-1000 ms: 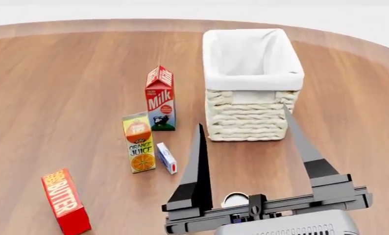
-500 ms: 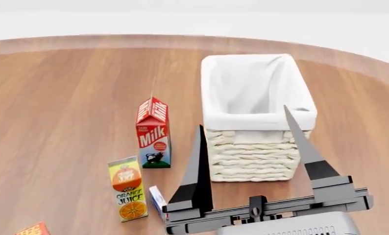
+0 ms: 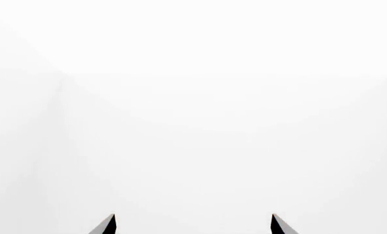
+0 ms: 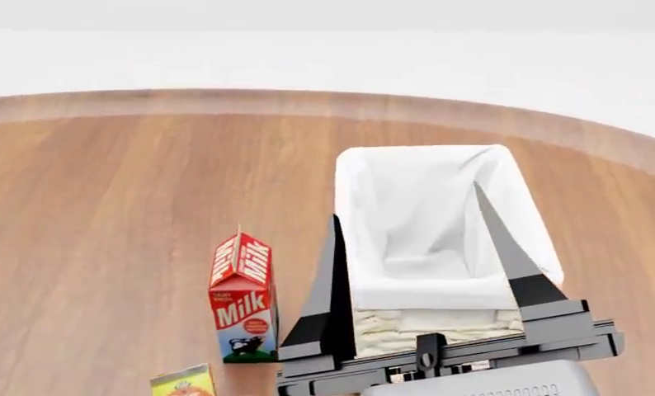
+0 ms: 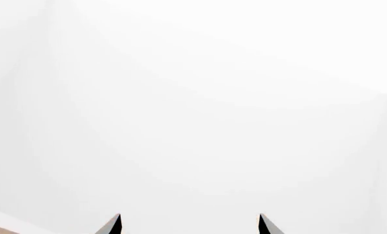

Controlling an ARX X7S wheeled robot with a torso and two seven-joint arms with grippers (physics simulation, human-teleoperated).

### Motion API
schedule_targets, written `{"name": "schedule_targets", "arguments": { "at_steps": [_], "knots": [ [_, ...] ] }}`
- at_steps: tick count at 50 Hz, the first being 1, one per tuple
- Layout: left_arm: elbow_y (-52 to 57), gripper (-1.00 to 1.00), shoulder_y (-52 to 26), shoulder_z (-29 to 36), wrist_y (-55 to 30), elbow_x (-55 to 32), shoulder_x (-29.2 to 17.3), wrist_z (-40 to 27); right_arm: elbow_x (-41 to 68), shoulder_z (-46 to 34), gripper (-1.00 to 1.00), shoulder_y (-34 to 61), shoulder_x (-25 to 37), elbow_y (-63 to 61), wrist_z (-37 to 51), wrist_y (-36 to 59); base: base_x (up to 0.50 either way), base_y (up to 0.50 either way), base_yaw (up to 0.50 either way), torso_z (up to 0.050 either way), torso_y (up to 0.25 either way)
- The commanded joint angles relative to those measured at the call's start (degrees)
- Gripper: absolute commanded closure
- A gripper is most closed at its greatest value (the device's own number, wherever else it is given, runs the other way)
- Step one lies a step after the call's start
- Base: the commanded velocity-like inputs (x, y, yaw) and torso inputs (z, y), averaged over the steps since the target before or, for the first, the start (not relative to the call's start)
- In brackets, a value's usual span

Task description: Pick up the alphabet soup and the tomato sauce, and put them in the basket.

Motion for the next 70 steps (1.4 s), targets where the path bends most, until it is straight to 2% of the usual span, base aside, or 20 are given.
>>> {"name": "schedule_targets", "arguments": {
  "at_steps": [1,18,25,27,30,33,35,36,37,38,40,42,44,46,48,54,62,65,69,70],
  "knots": [
    [0.25,-1.00,0.40,0.24,0.18,-0.14,-0.51,-0.44,0.12,-0.28,-1.00,-0.27,0.21,-0.21,0.34,0.15,0.43,0.00,0.00,0.000,0.000],
    [-0.12,-1.00,0.67,1.03,0.89,0.03,-1.04,-0.98,-0.03,-0.82,-1.00,-0.40,0.49,0.09,0.91,0.52,0.43,0.00,0.00,0.000,0.001],
    [-0.51,-1.00,0.62,1.57,1.25,0.27,-1.13,-1.20,1.25,-0.26,-1.00,-0.62,-0.02,-1.18,0.90,1.68,0.04,0.00,0.00,0.000,0.000],
    [-0.76,-1.00,0.50,1.88,1.23,0.42,-1.17,-1.23,6.17,1.81,-1.00,-0.23,-1.25,-3.29,-0.93,4.82,0.00,0.00,0.00,0.000,0.000],
    [-0.86,-1.00,0.23,1.78,1.01,0.13,-1.28,-1.36,12.78,5.96,-1.00,1.95,-3.56,-7.62,-2.94,14.61,0.00,0.00,0.00,0.000,0.000],
    [-0.96,-1.00,0.29,1.87,1.09,0.17,-1.37,-1.46,20.04,11.07,-1.00,6.25,-6.20,-12.56,-4.38,31.16,0.00,0.00,0.00,0.000,0.000],
    [-0.71,-1.00,0.36,1.78,1.01,0.01,-1.43,-1.60,25.47,17.31,-1.00,9.99,-9.95,-16.22,-4.82,43.64,0.00,0.00,0.00,0.000,0.000],
    [-0.74,-1.00,0.31,1.92,0.96,0.21,-1.49,-1.66,32.41,22.54,-1.00,12.83,-11.45,-17.45,-2.98,51.59,0.00,0.00,0.00,0.000,0.000],
    [-0.75,-1.00,0.27,1.95,0.91,0.10,-1.49,-1.69,37.54,23.32,-1.00,12.89,-9.79,-17.45,0.50,52.89,0.00,0.00,0.00,0.000,0.000],
    [-0.83,-1.00,0.26,2.27,0.99,0.39,-1.49,-1.71,46.13,28.18,-1.00,16.40,-9.27,-17.46,7.85,60.73,0.00,0.00,0.00,0.000,0.000],
    [-0.76,-1.00,0.12,2.70,0.84,0.52,-1.48,-1.79,63.32,35.75,-1.00,18.48,-10.00,-16.72,18.53,69.52,0.00,0.00,0.00,0.000,0.000],
    [-0.21,-1.00,-0.04,2.88,0.40,0.43,-1.58,-1.91,80.51,38.35,-1.00,17.38,-7.52,-9.73,35.40,69.44,0.00,0.00,0.00,0.000,0.000],
    [-0.15,-1.00,-0.04,2.82,0.45,0.29,-1.66,-1.97,97.70,35.99,-1.00,15.64,-4.42,-5.58,49.82,68.24,0.00,0.00,0.00,0.000,0.000],
    [-0.22,-1.00,0.28,2.97,0.67,0.45,-1.76,-1.98,110.67,33.64,-1.00,14.25,-1.72,-3.41,56.74,65.68,0.00,0.00,0.00,0.000,0.000],
    [-0.14,-1.00,0.44,3.21,0.73,0.64,-1.86,-2.02,113.85,31.18,-1.00,12.91,0.36,-2.41,59.91,64.99,0.00,0.00,0.00,0.000,0.000],
    [-0.05,-1.00,0.39,3.79,0.71,0.83,-2.07,-2.13,112.18,30.81,-1.00,0.82,-0.27,-1.38,59.03,65.62,0.00,0.00,0.00,0.000,0.000],
    [0.28,-1.00,0.31,5.00,0.37,1.17,-2.16,-2.38,115.00,31.54,-1.00,-8.99,-0.73,-2.42,60.46,62.13,0.00,0.00,0.00,0.000,0.000],
    [0.52,-1.00,0.30,4.70,0.11,0.89,-2.34,-2.57,107.93,33.43,-1.00,-13.08,-3.01,-3.97,53.02,64.68,0.00,0.00,0.00,0.000,0.000],
    [0.78,-1.00,0.39,5.22,0.02,1.28,-2.41,-2.80,104.57,33.80,-1.00,-16.30,-3.42,-5.06,49.85,64.99,0.00,0.00,0.00,0.000,0.000],
    [0.74,-1.00,0.31,5.47,0.04,1.42,-2.38,-2.85,107.82,32.41,-1.00,-16.60,-1.94,-4.26,53.98,64.39,0.00,0.00,0.00,0.000,0.000]
  ]
}}
